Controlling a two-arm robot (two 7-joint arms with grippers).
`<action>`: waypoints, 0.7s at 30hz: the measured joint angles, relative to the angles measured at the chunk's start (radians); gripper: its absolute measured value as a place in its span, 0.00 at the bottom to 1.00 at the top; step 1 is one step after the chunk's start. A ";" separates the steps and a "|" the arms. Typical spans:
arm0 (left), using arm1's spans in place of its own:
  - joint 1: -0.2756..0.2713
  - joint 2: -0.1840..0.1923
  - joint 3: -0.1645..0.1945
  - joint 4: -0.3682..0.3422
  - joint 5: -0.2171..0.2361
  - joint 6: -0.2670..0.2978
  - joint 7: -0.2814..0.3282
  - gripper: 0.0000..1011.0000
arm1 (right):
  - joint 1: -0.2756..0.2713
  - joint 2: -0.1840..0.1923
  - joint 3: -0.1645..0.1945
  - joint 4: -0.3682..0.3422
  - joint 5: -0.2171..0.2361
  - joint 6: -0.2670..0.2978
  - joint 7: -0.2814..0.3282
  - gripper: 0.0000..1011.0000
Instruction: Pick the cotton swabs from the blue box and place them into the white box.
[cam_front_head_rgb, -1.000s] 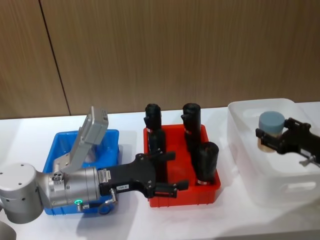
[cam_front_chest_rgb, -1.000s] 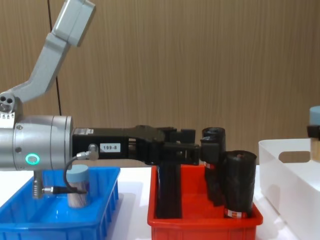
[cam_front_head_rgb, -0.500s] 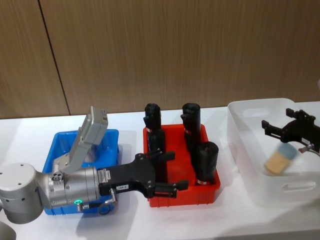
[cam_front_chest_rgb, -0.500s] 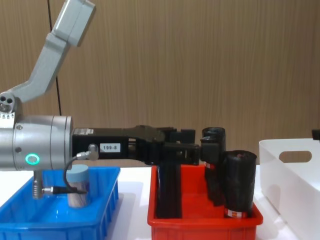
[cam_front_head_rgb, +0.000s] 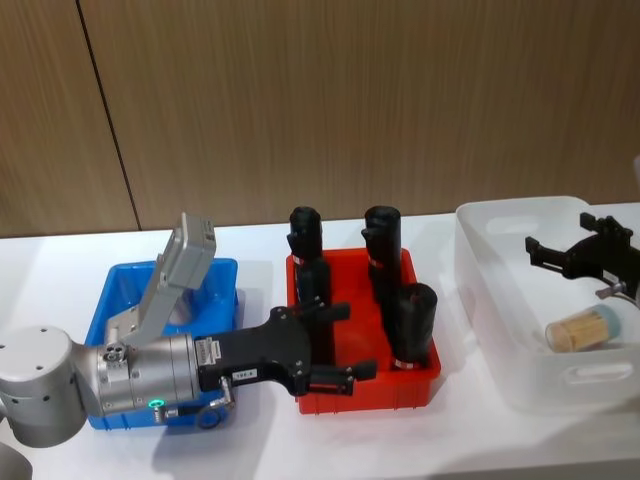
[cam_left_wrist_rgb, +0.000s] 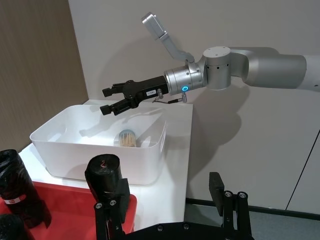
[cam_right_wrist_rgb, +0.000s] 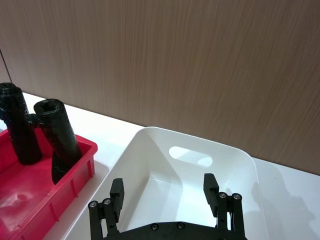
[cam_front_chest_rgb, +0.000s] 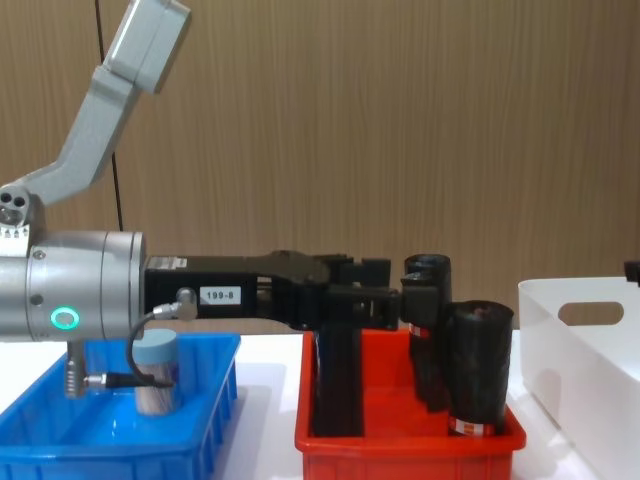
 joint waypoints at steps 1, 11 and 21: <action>0.000 0.000 0.000 0.000 0.000 0.000 0.000 0.99 | 0.000 0.000 0.000 0.000 0.000 0.000 0.000 0.99; 0.011 0.001 0.003 -0.013 0.007 -0.003 0.045 0.99 | -0.036 -0.010 0.000 -0.041 -0.002 -0.010 -0.020 0.99; 0.042 0.005 0.012 -0.053 0.031 -0.014 0.167 0.99 | -0.122 -0.031 0.000 -0.140 -0.006 -0.034 -0.066 0.99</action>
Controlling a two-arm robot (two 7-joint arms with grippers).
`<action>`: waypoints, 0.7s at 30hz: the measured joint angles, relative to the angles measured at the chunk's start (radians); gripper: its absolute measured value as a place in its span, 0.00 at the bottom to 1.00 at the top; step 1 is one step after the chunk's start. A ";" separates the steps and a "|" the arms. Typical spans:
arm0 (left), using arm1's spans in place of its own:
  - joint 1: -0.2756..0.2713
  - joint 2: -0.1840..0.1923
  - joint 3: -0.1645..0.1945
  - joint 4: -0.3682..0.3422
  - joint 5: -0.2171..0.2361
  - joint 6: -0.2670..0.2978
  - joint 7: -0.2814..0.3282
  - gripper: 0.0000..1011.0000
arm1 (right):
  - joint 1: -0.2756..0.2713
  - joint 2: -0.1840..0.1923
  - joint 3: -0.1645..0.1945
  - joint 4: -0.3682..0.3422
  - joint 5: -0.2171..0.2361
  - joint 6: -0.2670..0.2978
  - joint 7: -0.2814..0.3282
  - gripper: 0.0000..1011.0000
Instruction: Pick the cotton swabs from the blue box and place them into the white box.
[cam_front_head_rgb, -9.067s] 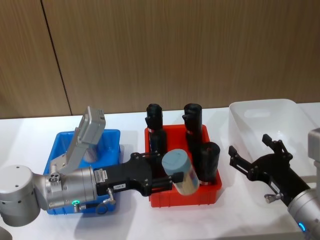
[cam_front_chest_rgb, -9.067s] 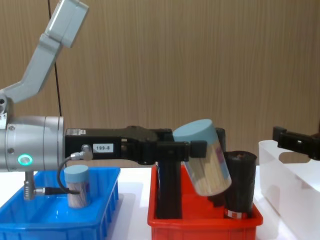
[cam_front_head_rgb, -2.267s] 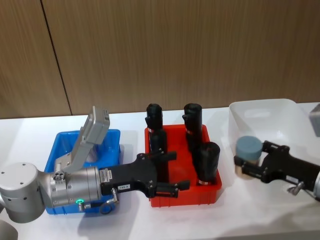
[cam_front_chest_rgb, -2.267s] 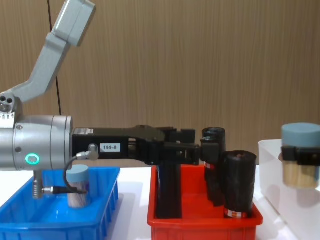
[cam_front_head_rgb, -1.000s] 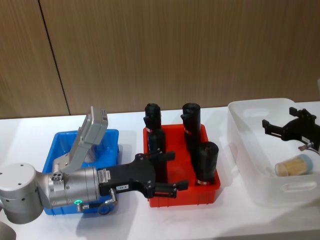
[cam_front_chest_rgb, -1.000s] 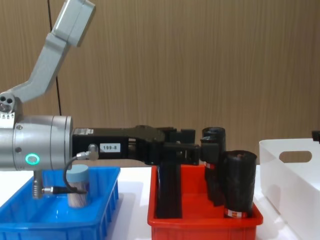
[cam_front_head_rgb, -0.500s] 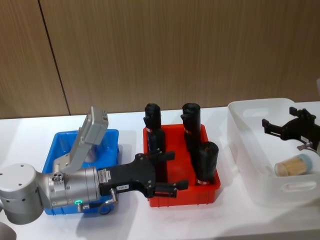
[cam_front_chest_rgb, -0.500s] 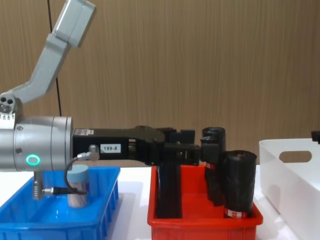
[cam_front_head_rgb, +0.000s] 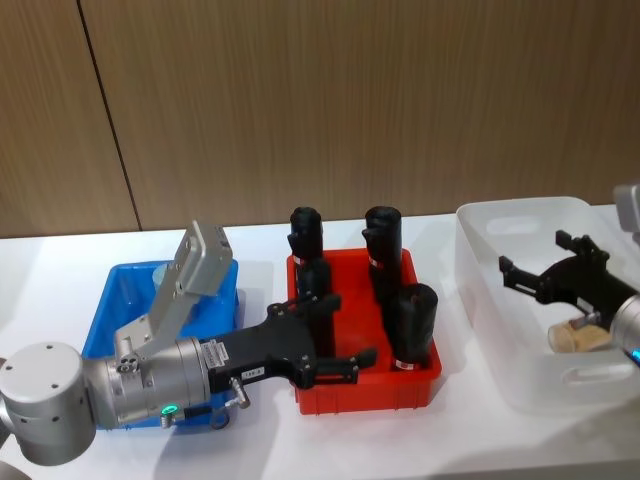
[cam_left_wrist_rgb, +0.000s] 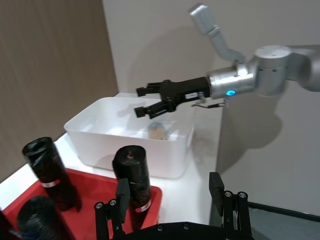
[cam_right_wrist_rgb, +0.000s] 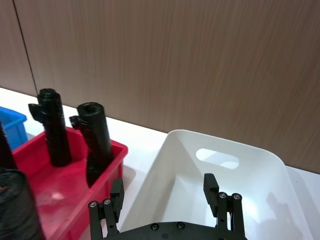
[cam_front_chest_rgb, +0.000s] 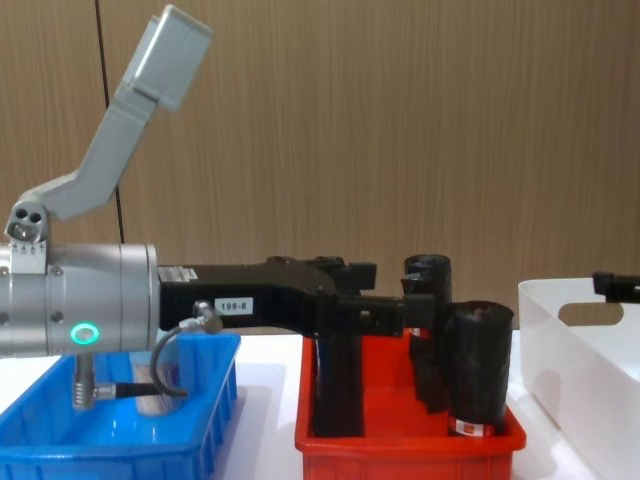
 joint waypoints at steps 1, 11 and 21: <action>0.005 0.001 0.001 -0.006 0.003 -0.002 0.021 0.99 | -0.015 -0.004 0.000 -0.017 0.000 -0.005 -0.008 0.99; 0.037 0.004 0.011 -0.048 0.029 -0.013 0.151 0.99 | -0.113 -0.029 0.000 -0.129 -0.004 -0.032 -0.062 0.99; 0.070 0.008 0.020 -0.090 0.054 -0.024 0.281 0.99 | -0.216 -0.055 0.000 -0.246 -0.008 -0.061 -0.117 0.99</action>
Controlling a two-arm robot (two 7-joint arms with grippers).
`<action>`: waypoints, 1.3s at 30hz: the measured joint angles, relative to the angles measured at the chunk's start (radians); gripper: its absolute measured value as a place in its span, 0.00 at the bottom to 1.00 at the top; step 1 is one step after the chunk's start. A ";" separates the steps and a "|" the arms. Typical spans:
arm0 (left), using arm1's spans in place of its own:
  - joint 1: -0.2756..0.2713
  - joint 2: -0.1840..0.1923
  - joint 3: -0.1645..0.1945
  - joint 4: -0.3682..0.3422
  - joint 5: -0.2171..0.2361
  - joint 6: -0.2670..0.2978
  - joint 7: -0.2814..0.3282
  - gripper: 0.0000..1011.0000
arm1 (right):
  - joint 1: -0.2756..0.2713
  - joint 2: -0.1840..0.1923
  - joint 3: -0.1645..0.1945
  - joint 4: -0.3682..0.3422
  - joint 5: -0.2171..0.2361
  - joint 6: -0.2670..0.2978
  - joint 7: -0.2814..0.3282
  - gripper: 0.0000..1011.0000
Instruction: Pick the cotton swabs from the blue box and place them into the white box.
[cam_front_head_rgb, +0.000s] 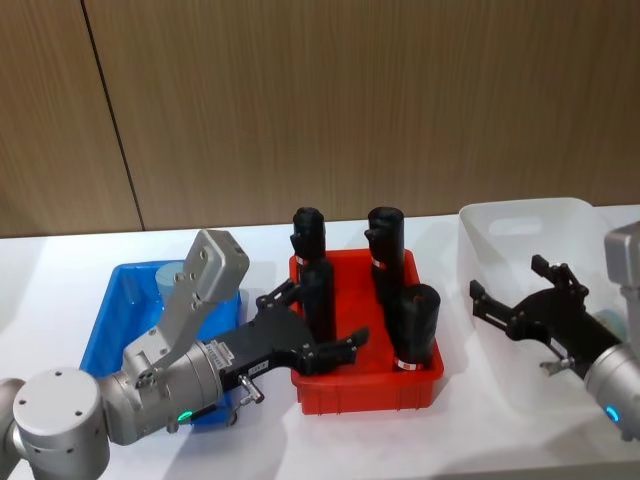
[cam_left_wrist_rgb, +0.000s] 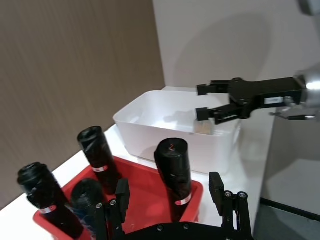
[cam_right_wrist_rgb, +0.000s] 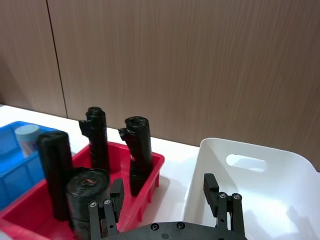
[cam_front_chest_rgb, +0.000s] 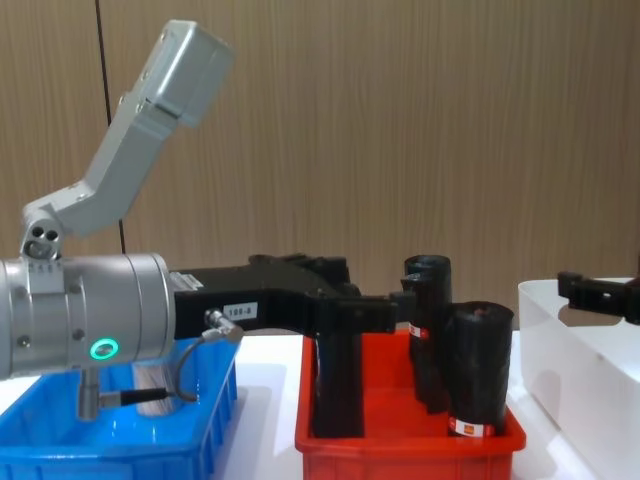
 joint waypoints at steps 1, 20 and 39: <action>0.004 0.000 0.001 -0.006 0.003 -0.002 0.018 0.99 | 0.000 0.000 0.000 0.000 0.000 0.000 0.000 0.99; 0.064 0.007 0.018 -0.083 0.048 -0.024 0.259 0.99 | -0.141 -0.036 0.000 -0.160 -0.007 -0.040 -0.076 0.99; 0.126 0.013 0.036 -0.161 0.095 -0.045 0.507 0.99 | -0.143 -0.036 0.000 -0.163 -0.007 -0.041 -0.077 0.99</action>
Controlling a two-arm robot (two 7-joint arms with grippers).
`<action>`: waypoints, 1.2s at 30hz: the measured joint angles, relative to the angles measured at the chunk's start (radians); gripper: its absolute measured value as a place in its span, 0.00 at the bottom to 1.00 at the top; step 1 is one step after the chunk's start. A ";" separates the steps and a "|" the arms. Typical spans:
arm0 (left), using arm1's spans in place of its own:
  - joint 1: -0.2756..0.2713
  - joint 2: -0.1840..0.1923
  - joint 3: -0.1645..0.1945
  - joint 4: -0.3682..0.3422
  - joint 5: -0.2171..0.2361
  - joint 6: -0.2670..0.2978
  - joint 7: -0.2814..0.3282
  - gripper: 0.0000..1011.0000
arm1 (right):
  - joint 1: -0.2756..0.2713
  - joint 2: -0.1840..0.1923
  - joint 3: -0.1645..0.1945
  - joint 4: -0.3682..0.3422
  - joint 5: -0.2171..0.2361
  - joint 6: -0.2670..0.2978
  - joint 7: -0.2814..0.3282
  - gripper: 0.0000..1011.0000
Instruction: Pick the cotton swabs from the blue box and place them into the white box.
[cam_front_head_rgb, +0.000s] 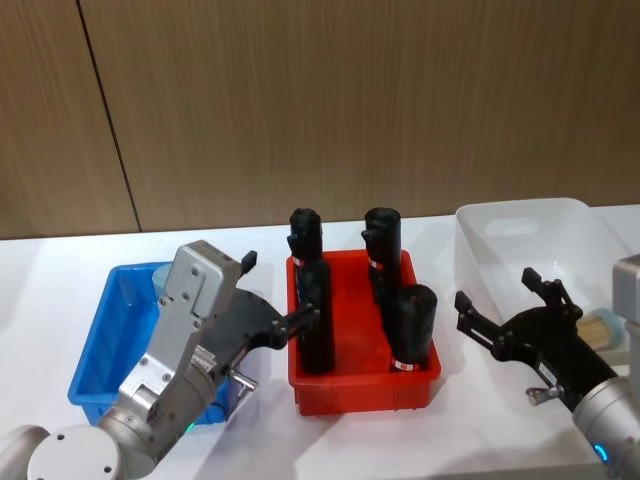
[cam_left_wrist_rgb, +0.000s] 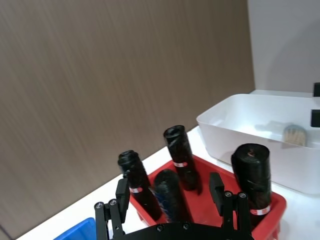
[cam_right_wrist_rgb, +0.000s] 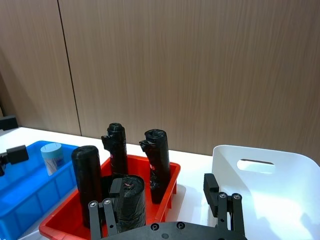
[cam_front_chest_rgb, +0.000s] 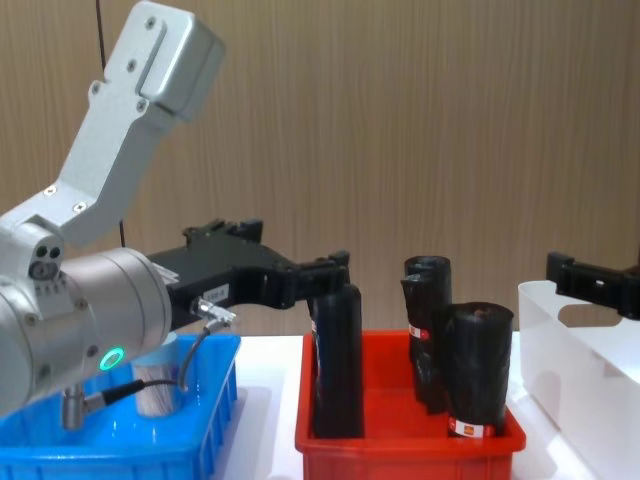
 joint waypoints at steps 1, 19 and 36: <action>0.002 0.000 0.001 -0.003 0.002 -0.001 0.010 0.99 | 0.000 0.000 0.000 0.000 0.000 0.000 0.000 0.99; 0.033 0.003 0.009 -0.044 0.025 -0.012 0.136 0.99 | 0.000 0.000 0.000 0.000 0.000 0.001 0.001 0.99; 0.033 0.003 0.009 -0.044 0.025 -0.012 0.136 0.99 | 0.001 0.004 0.003 0.000 0.015 0.017 0.028 0.99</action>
